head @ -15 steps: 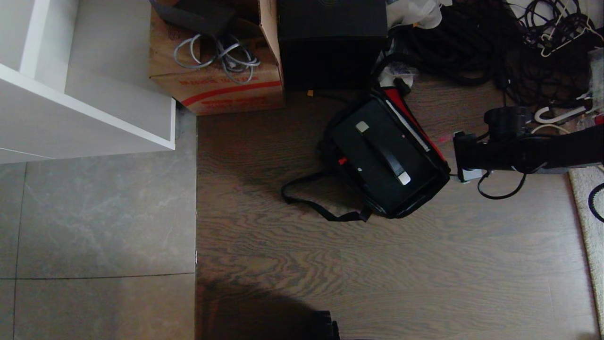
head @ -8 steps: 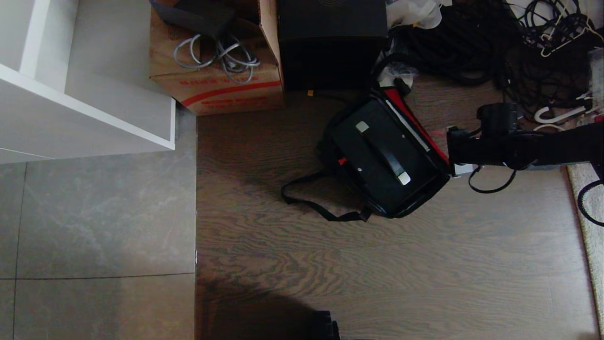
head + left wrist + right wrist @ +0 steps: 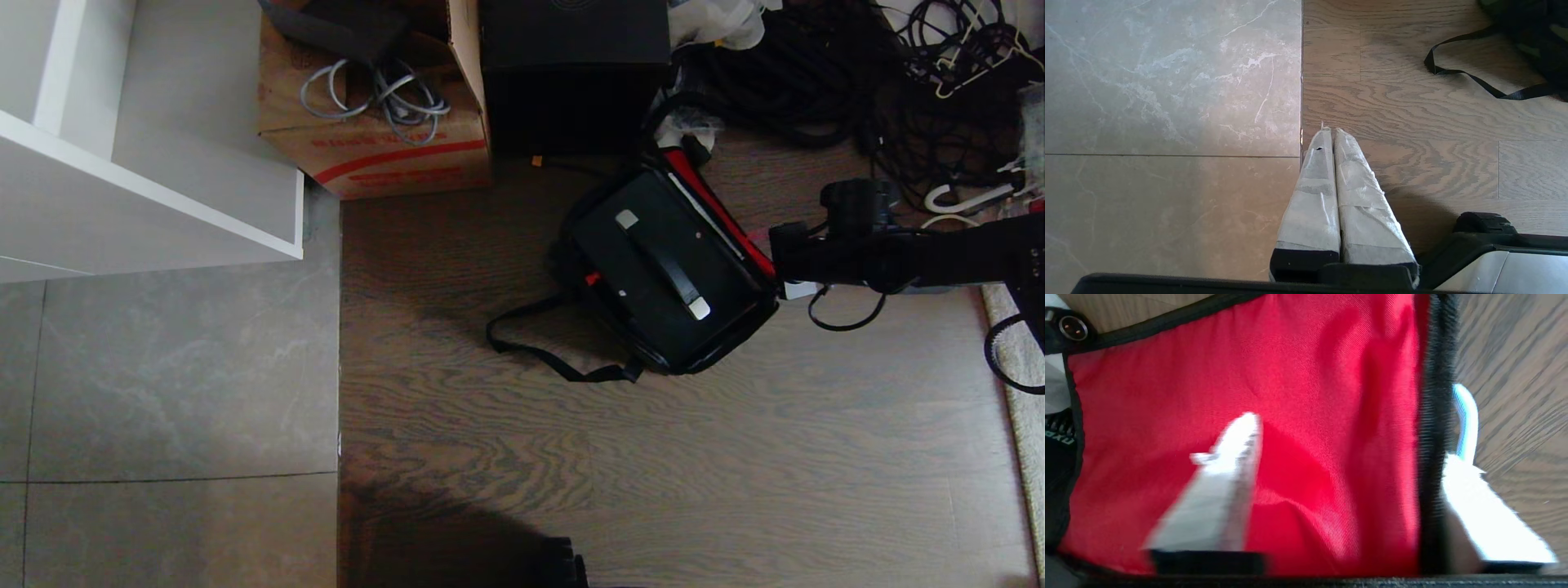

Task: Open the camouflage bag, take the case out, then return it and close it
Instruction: Close the top of the storage box

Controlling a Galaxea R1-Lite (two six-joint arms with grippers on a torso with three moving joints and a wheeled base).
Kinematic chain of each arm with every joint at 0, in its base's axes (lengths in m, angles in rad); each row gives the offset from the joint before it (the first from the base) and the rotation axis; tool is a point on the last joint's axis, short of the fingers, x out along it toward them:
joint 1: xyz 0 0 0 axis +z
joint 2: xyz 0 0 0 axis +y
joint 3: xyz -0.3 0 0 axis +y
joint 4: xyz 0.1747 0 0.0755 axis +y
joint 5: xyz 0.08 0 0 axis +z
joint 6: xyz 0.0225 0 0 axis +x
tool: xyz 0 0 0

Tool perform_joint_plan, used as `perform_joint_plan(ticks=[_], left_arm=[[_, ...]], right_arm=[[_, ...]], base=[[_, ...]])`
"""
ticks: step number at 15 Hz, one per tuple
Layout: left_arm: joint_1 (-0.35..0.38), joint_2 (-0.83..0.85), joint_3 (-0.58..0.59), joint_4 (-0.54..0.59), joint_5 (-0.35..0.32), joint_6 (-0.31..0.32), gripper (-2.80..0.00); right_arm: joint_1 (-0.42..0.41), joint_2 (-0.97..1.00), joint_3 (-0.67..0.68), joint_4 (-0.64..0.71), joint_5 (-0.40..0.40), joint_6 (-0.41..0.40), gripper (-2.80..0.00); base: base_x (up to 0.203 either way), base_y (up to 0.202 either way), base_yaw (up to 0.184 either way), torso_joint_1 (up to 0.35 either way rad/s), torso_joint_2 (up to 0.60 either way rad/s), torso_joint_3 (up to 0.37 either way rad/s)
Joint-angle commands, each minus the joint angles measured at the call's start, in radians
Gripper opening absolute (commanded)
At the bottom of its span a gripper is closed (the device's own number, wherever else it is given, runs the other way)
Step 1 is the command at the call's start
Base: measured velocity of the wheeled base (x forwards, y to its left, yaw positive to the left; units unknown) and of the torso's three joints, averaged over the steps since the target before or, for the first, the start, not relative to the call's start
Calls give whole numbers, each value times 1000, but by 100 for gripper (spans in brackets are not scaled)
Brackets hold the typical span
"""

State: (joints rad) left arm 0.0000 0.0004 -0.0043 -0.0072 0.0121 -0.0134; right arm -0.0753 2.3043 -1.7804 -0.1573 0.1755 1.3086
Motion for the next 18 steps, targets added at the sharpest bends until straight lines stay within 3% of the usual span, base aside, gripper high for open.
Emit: perform_joint_plan(ticks=[1, 6, 9, 12, 18], left_arm=[[0, 0, 0, 0, 0, 0, -280], [0, 0, 1, 1, 0, 0, -280], [0, 0, 0, 1, 0, -2, -280], [0, 0, 0, 3, 2, 0, -280], [0, 0, 0, 3, 2, 0, -280]], right_arm=[[0, -11, 12, 0, 0, -10, -280], [1, -79, 68, 5, 0, -78, -280], [11, -157, 175, -9, -6, -199, -280], [36, -213, 245, -86, -18, -269, -280], [126, -300, 478, -291, -21, -527, -280]], base=[[0, 0, 0, 0, 0, 0], [0, 0, 0, 0, 0, 0], [0, 0, 0, 0, 0, 0], [0, 0, 0, 0, 0, 0], [0, 0, 0, 0, 0, 0]])
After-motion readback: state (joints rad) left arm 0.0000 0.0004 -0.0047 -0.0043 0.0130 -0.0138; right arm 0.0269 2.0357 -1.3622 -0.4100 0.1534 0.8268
